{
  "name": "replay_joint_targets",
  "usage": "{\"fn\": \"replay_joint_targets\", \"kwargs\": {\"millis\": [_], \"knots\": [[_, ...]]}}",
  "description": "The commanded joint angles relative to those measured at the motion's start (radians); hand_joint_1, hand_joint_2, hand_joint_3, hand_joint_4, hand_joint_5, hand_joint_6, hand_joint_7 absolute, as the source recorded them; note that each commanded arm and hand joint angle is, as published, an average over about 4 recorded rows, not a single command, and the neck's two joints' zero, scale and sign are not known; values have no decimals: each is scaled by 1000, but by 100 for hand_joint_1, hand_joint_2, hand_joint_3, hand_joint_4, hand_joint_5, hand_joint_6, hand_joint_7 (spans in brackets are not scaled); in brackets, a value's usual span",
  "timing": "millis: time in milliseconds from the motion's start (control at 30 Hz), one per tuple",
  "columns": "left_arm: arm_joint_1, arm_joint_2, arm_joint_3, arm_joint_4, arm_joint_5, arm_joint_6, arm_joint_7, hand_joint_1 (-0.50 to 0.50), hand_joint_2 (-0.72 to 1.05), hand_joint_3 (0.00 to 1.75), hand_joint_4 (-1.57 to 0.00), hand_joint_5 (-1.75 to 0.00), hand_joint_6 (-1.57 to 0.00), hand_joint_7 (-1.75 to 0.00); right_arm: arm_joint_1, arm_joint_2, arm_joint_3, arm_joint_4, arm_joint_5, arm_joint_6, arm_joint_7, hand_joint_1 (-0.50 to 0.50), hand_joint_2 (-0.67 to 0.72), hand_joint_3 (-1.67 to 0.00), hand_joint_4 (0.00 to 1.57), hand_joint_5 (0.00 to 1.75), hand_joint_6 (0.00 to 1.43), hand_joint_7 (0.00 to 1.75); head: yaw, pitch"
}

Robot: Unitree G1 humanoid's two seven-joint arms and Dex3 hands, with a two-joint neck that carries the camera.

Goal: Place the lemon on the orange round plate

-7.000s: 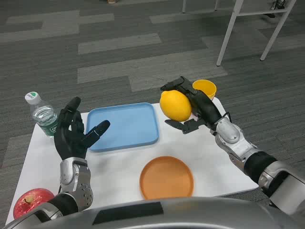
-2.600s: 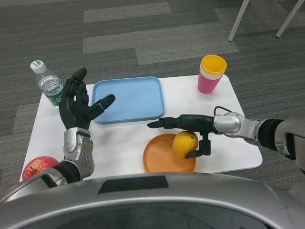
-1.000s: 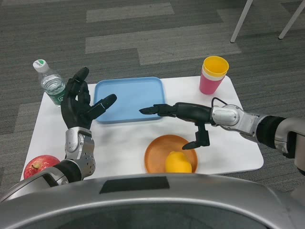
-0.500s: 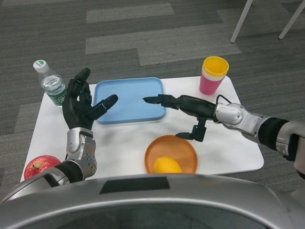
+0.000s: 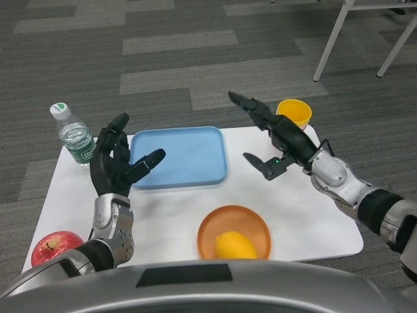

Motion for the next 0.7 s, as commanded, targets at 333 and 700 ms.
{"fn": "replay_joint_targets", "kwargs": {"millis": [333,700], "knots": [[-6,-4,45,-9,24,0,-4,50,43,9,0,-21,-58,-56,74,41,-110,9,70,-146,-265,-39,-48,-119,0,0,0,0,-37,46],[-26,-24,73,-1,36,1,-4,50,43,9,0,-21,-58,-59,77,53,-136,26,80,-187,-380,-19,1,-97,0,0,0,0,-124,69]]}}
